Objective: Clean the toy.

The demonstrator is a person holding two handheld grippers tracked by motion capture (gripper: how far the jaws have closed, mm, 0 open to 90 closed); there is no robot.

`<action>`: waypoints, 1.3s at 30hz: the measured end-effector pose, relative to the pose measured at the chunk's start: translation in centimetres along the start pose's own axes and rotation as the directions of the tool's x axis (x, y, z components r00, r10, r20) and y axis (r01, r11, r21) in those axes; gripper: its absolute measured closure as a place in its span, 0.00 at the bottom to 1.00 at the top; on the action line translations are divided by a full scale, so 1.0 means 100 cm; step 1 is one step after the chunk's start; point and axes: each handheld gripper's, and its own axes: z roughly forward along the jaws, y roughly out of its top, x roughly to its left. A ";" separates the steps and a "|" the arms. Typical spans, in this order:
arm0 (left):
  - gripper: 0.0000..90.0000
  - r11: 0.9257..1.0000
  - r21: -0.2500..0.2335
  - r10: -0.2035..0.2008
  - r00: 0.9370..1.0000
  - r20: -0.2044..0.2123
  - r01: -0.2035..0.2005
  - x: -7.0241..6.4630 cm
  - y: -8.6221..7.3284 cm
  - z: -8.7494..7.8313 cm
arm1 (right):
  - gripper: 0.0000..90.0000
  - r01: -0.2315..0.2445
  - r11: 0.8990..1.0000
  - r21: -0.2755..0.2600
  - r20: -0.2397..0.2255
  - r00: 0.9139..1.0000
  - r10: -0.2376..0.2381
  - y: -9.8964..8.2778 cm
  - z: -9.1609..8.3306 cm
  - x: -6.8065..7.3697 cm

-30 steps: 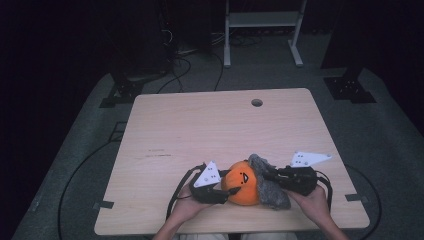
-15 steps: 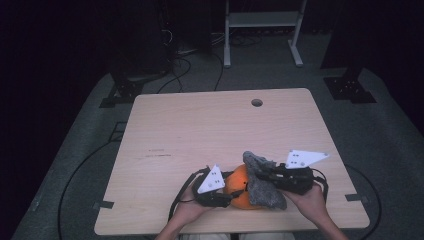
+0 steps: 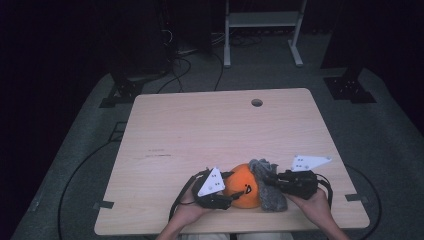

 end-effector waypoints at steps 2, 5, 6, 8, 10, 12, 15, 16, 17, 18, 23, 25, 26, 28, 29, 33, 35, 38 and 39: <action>0.43 1.000 0.000 0.004 1.000 0.000 -0.004 0.000 0.000 0.000 | 0.90 -0.021 1.000 0.020 0.016 1.000 0.021 -0.008 -0.005 -0.005; 0.44 1.000 0.002 0.015 1.000 0.001 -0.015 0.000 0.000 0.000 | 0.90 -0.025 1.000 0.011 0.023 0.999 0.025 -0.007 -0.011 -0.006; 0.44 0.999 -0.001 0.038 0.999 0.000 -0.038 -0.002 0.000 -0.001 | 0.90 -0.003 1.000 -0.026 0.015 1.000 0.004 0.004 -0.016 -0.003; 0.45 0.997 -0.002 0.073 0.997 0.002 -0.073 -0.005 0.000 -0.001 | 0.90 0.011 0.999 -0.047 -0.006 1.000 -0.011 0.017 -0.013 -0.002; 0.45 0.992 0.006 0.125 0.992 0.000 -0.125 -0.009 0.001 -0.002 | 0.90 0.034 0.998 -0.044 -0.029 0.999 -0.035 0.032 -0.004 -0.001; 0.45 0.989 0.017 0.148 0.989 -0.005 -0.148 -0.010 0.001 -0.002 | 0.90 0.054 0.998 -0.013 -0.040 0.998 -0.055 0.041 0.007 -0.001; 0.46 0.992 0.024 0.124 0.992 -0.010 -0.124 -0.007 -0.002 -0.003 | 0.90 0.070 0.997 0.026 -0.022 0.997 -0.070 0.042 0.019 -0.005; 0.46 0.994 0.020 0.106 0.994 -0.008 -0.106 -0.005 -0.004 -0.003 | 0.90 0.058 0.998 0.032 -0.017 0.998 -0.057 0.040 0.020 -0.010; 0.46 0.995 0.020 0.098 0.995 -0.006 -0.098 -0.005 -0.005 -0.004 | 0.90 0.018 0.999 0.026 0.001 1.000 -0.018 0.031 0.019 -0.019; 0.46 0.996 0.016 0.086 0.996 -0.001 -0.086 -0.003 -0.006 -0.004 | 0.91 0.005 0.999 0.033 0.014 1.000 -0.005 0.026 0.017 -0.023; 0.46 0.999 0.009 0.040 0.999 -0.004 -0.040 0.001 -0.008 -0.004 | 0.91 -0.079 0.995 0.056 0.056 0.996 0.076 0.001 0.007 -0.037; 0.46 0.999 0.007 0.038 0.999 -0.006 -0.038 0.001 -0.009 -0.004 | 0.91 -0.082 0.995 0.051 0.053 0.995 0.079 0.000 0.005 -0.036; 0.46 1.000 0.010 0.026 1.000 -0.009 -0.025 0.004 -0.009 -0.004 | 0.91 -0.056 0.998 0.011 0.023 0.998 0.056 0.005 -0.002 -0.027; 0.46 1.000 0.010 0.012 1.000 -0.011 -0.012 0.004 -0.009 -0.004 | 0.91 -0.041 0.999 -0.006 -0.001 0.999 0.041 0.009 -0.002 -0.021; 0.46 1.000 0.014 -0.014 1.000 -0.018 0.015 0.007 -0.010 -0.004 | 0.90 0.011 1.000 -0.011 -0.017 1.000 -0.011 0.017 0.002 -0.008; 0.46 0.999 0.025 -0.029 0.999 -0.025 0.029 0.009 -0.013 -0.005 | 0.90 0.050 0.999 0.014 0.008 0.999 -0.050 0.016 0.014 -0.005; 0.46 0.999 0.027 -0.042 0.999 -0.027 0.043 0.010 -0.013 -0.005 | 0.90 0.026 1.000 0.012 0.009 1.000 -0.027 0.012 0.015 -0.010; 0.46 0.996 0.021 -0.082 0.996 -0.030 0.082 0.012 -0.015 -0.005 | 0.90 -0.018 0.999 0.040 0.050 0.999 0.016 -0.001 0.009 -0.019; 0.46 0.996 0.020 -0.090 0.995 -0.032 0.090 0.013 -0.015 -0.005 | 0.90 -0.009 1.000 0.024 0.042 0.999 0.008 -0.001 0.005 -0.017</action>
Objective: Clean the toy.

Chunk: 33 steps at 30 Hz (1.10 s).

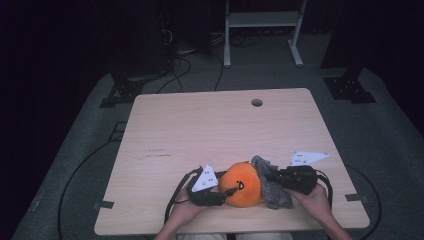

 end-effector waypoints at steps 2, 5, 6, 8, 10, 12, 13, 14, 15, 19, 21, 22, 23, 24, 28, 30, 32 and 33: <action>0.46 1.000 0.002 -0.010 1.000 -0.005 0.010 0.001 0.000 0.001 | 0.90 0.012 0.999 -0.030 -0.011 1.000 -0.012 0.001 -0.003 0.003; 0.44 1.000 0.005 -0.030 0.999 -0.020 0.030 0.002 0.002 0.003 | 0.90 0.090 0.992 -0.088 -0.050 0.994 -0.095 0.013 -0.003 0.021; 0.41 1.000 0.007 -0.018 1.000 -0.019 0.018 0.001 0.003 0.003 | 0.90 0.109 0.992 -0.064 -0.044 0.993 -0.112 0.016 0.002 0.024; 0.24 1.000 -0.001 -0.016 1.000 -0.015 0.016 0.001 0.005 0.002 | 0.90 0.123 0.992 -0.039 -0.034 0.992 -0.124 0.017 0.007 0.025; 0.15 0.998 -0.054 0.016 1.000 -0.002 -0.017 0.000 0.006 -0.004 | 0.90 0.080 0.995 -0.058 -0.021 0.996 -0.082 0.012 0.014 0.016; 0.14 0.998 -0.054 0.021 1.000 0.010 -0.020 0.000 0.006 -0.005 | 0.90 0.048 0.997 -0.057 -0.001 0.999 -0.048 0.010 0.016 0.008; 0.14 0.999 -0.042 0.023 1.000 0.012 -0.022 0.000 0.005 -0.004 | 0.90 0.048 0.997 -0.057 -0.001 0.999 -0.048 0.010 0.016 0.008; 0.17 0.999 -0.024 0.029 1.000 0.001 -0.029 0.000 0.003 -0.001 | 0.90 0.036 0.998 -0.059 0.004 0.999 -0.036 0.010 0.015 0.004; 0.34 0.998 -0.032 0.052 0.998 -0.020 -0.052 0.000 0.002 0.001 | 0.90 0.022 0.998 -0.055 0.008 1.000 -0.021 0.010 0.015 0.002; 0.53 0.997 -0.023 0.074 0.996 -0.053 -0.075 -0.001 0.005 0.001 | 0.91 0.048 0.995 -0.092 0.046 0.998 -0.044 0.015 0.003 0.014; 0.56 0.998 -0.039 0.052 0.997 -0.062 -0.055 -0.001 0.009 -0.002 | 0.91 0.087 0.988 -0.125 0.035 0.996 -0.084 0.019 -0.003 0.026; 0.56 0.998 -0.040 0.043 0.997 -0.057 -0.045 -0.001 0.011 -0.003 | 0.91 0.106 0.984 -0.141 0.021 0.994 -0.104 0.022 -0.005 0.034; 0.57 0.998 -0.045 0.032 0.998 -0.053 -0.034 -0.001 0.012 -0.003 | 0.91 0.129 0.981 -0.146 0.010 0.992 -0.129 0.025 -0.005 0.041; 0.58 0.998 -0.046 0.030 0.998 -0.050 -0.032 -0.001 0.013 -0.004 | 0.91 0.159 0.977 -0.139 0.013 0.987 -0.159 0.028 -0.003 0.048; 0.59 0.999 -0.041 -0.017 0.999 -0.047 0.015 0.004 0.012 -0.008 | 0.91 0.173 0.982 -0.081 0.032 0.985 -0.170 0.023 0.008 0.049; 0.59 0.999 -0.045 -0.029 0.999 -0.043 0.027 0.005 0.012 -0.007 | 0.91 0.161 0.985 -0.060 0.046 0.986 -0.159 0.017 0.010 0.044; 0.59 0.998 -0.056 -0.044 0.998 -0.044 0.042 0.006 0.013 -0.006 | 0.91 0.123 0.992 -0.029 0.079 0.990 -0.120 0.009 0.005 0.035; 0.59 0.998 -0.056 -0.044 0.998 -0.044 0.042 0.006 0.013 -0.006 | 0.91 0.123 0.992 -0.029 0.079 0.990 -0.120 0.009 0.005 0.035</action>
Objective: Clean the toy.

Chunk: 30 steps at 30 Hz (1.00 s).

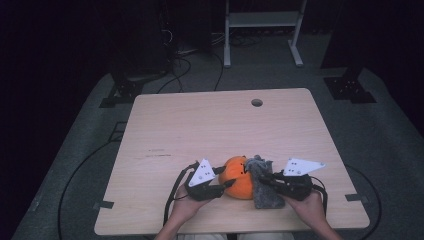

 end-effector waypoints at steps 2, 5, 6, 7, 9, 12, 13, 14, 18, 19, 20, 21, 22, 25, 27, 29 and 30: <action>0.59 1.000 -0.006 -0.020 1.000 -0.002 0.020 0.001 0.000 0.000 | 0.91 -0.007 1.000 -0.027 0.006 1.000 0.007 0.001 -0.007 0.002; 0.59 1.000 -0.010 -0.028 1.000 -0.008 0.028 0.000 0.002 0.001 | 0.91 0.053 0.996 -0.074 -0.036 0.998 -0.056 0.014 -0.003 0.019; 0.59 0.999 -0.010 -0.034 0.999 -0.011 0.034 0.001 0.002 0.000 | 0.91 0.068 0.996 -0.063 -0.035 0.997 -0.070 0.015 0.001 0.021; 0.60 0.999 -0.010 -0.034 0.999 -0.011 0.034 0.001 0.002 0.000 | 0.91 0.068 0.996 -0.063 -0.035 0.997 -0.070 0.015 0.001 0.021; 0.60 0.998 -0.008 -0.055 0.998 -0.011 0.055 0.004 0.000 -0.003 | 0.91 0.058 0.998 -0.037 -0.027 0.998 -0.059 0.010 0.010 0.017; 0.60 0.998 -0.009 -0.057 0.998 -0.009 0.057 0.005 -0.001 -0.003 | 0.91 -0.013 1.000 0.006 0.005 1.000 0.013 -0.003 0.007 0.001; 0.60 0.998 -0.011 -0.057 0.998 -0.010 0.057 0.005 -0.001 -0.003 | 0.91 -0.025 0.999 0.026 0.029 0.999 0.024 -0.008 0.005 -0.003; 0.60 0.999 -0.009 -0.049 0.999 -0.012 0.049 0.005 -0.001 -0.003 | 0.91 -0.043 0.998 0.038 0.042 0.998 0.041 -0.011 0.003 -0.007; 0.60 1.000 -0.004 -0.019 1.000 -0.012 0.019 0.000 0.000 0.000 | 0.91 -0.053 0.995 -0.079 -0.014 0.999 0.052 0.000 -0.009 -0.005; 0.60 1.000 -0.004 -0.007 1.000 -0.015 0.007 -0.001 0.000 0.000 | 0.91 -0.053 0.995 -0.079 -0.014 0.999 0.052 0.000 -0.009 -0.005; 0.61 1.000 -0.002 0.020 1.000 -0.021 -0.020 -0.005 0.001 0.001 | 0.91 -0.017 0.996 -0.093 -0.025 1.000 0.015 0.010 -0.006 0.000; 0.61 1.000 -0.002 0.020 1.000 -0.021 -0.020 -0.005 0.001 0.001 | 0.91 -0.017 0.996 -0.093 -0.025 1.000 0.015 0.010 -0.006 0.000; 0.61 1.000 0.001 0.026 0.999 -0.022 -0.026 -0.005 0.001 0.001 | 0.91 -0.004 0.997 -0.077 -0.026 1.000 0.002 0.012 -0.003 0.002; 0.60 1.000 0.004 0.024 1.000 -0.007 -0.024 -0.004 -0.001 0.001 | 0.91 -0.031 0.999 -0.010 -0.022 0.999 0.030 0.003 0.009 -0.003; 0.60 1.000 -0.002 0.014 1.000 0.001 -0.014 -0.005 -0.001 0.002 | 0.91 -0.060 0.997 0.041 0.013 0.998 0.060 -0.004 0.007 -0.009; 0.60 1.000 -0.008 0.023 1.000 0.003 -0.023 -0.007 -0.002 0.002 | 0.91 -0.075 0.995 0.058 0.030 0.997 0.074 -0.007 0.002 -0.013; 0.60 1.000 -0.008 0.026 1.000 0.007 -0.026 -0.008 -0.002 0.003 | 0.91 -0.074 0.997 0.034 0.020 0.997 0.073 -0.005 -0.002 -0.013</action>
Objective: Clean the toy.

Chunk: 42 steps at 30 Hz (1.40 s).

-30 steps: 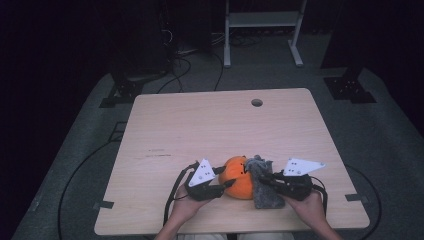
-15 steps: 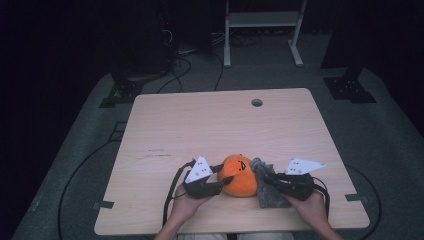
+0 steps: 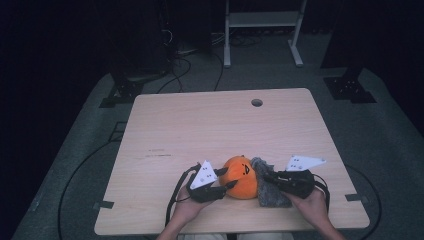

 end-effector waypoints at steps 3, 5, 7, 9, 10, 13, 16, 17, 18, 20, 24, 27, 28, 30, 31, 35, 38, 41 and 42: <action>0.60 1.000 -0.004 0.009 1.000 0.004 -0.009 -0.001 -0.001 0.000 | 0.91 0.026 0.998 -0.061 -0.034 0.999 -0.028 0.008 -0.005 0.004; 0.60 1.000 -0.006 -0.003 1.000 0.024 0.003 0.001 -0.001 -0.001 | 0.91 0.065 0.995 -0.069 -0.068 0.995 -0.070 0.020 0.001 0.013; 0.48 0.999 -0.025 -0.039 0.999 0.012 0.039 0.004 -0.002 -0.002 | 0.91 0.082 0.996 -0.029 -0.072 0.994 -0.084 0.018 0.010 0.016; 0.38 0.996 -0.040 -0.078 0.997 0.015 0.079 0.006 -0.002 -0.002 | 0.91 0.079 0.996 -0.034 -0.074 0.994 -0.081 0.014 0.012 0.017; 0.38 0.991 -0.049 -0.122 0.992 0.029 0.123 0.008 -0.002 -0.001 | 0.91 0.057 0.998 -0.041 -0.090 0.994 -0.061 0.010 0.013 0.016; 0.51 0.996 -0.043 -0.082 0.996 0.025 0.083 0.004 -0.003 0.001 | 0.91 0.036 0.999 -0.034 -0.099 0.994 -0.039 0.008 0.011 0.012; 0.56 0.999 -0.027 -0.027 0.999 0.031 0.028 -0.001 -0.002 0.002 | 0.91 0.127 0.991 -0.031 -0.058 0.990 -0.128 0.028 -0.003 0.021; 0.57 0.999 -0.022 -0.026 0.999 0.036 0.026 -0.002 -0.002 0.003 | 0.91 0.151 0.988 -0.035 -0.063 0.986 -0.153 0.036 -0.005 0.024; 0.57 1.000 -0.018 -0.022 0.999 0.040 0.023 -0.003 -0.001 0.003 | 0.91 0.166 0.985 -0.036 -0.067 0.983 -0.168 0.044 -0.005 0.026; 0.58 1.000 -0.016 -0.012 0.999 0.048 0.013 -0.005 -0.001 0.002 | 0.91 0.175 0.984 -0.011 -0.085 0.981 -0.176 0.057 -0.001 0.024; 0.49 0.999 -0.027 -0.046 0.998 0.038 0.047 -0.004 0.000 0.001 | 0.91 0.121 0.992 0.038 -0.117 0.986 -0.115 0.056 0.019 0.016; 0.37 0.988 -0.053 -0.143 0.988 0.055 0.146 0.001 -0.001 0.000 | 0.91 0.091 0.996 0.004 -0.130 0.987 -0.090 0.049 0.022 0.016; 0.45 0.991 -0.048 -0.122 0.992 0.042 0.124 0.000 -0.002 0.001 | 0.91 0.066 0.998 -0.014 -0.142 0.988 -0.068 0.044 0.021 0.012; 0.49 0.992 -0.041 -0.116 0.993 0.037 0.117 -0.002 -0.002 0.001 | 0.91 0.038 0.999 -0.006 -0.157 0.987 -0.038 0.041 0.018 0.005; 0.51 0.993 -0.033 -0.109 0.993 0.036 0.110 -0.002 -0.002 0.001 | 0.91 0.035 0.999 0.000 -0.152 0.988 -0.034 0.040 0.017 0.002; 0.54 0.994 -0.024 -0.108 0.992 0.060 0.109 -0.002 -0.003 0.000 | 0.91 -0.008 0.999 0.052 -0.108 0.994 0.014 0.030 0.012 -0.014; 0.54 0.994 -0.030 -0.100 0.993 0.064 0.102 -0.003 -0.002 0.001 | 0.91 -0.049 0.998 0.036 -0.113 0.992 0.052 0.030 0.010 -0.020; 0.39 0.981 -0.039 -0.184 0.979 0.087 0.188 0.003 0.000 0.000 | 0.91 -0.042 0.998 0.043 -0.119 0.992 0.047 0.026 0.016 -0.015; 0.33 0.977 -0.032 -0.208 0.975 0.080 0.211 0.005 0.001 0.000 | 0.91 -0.051 0.998 0.035 -0.134 0.989 0.055 0.023 0.017 -0.013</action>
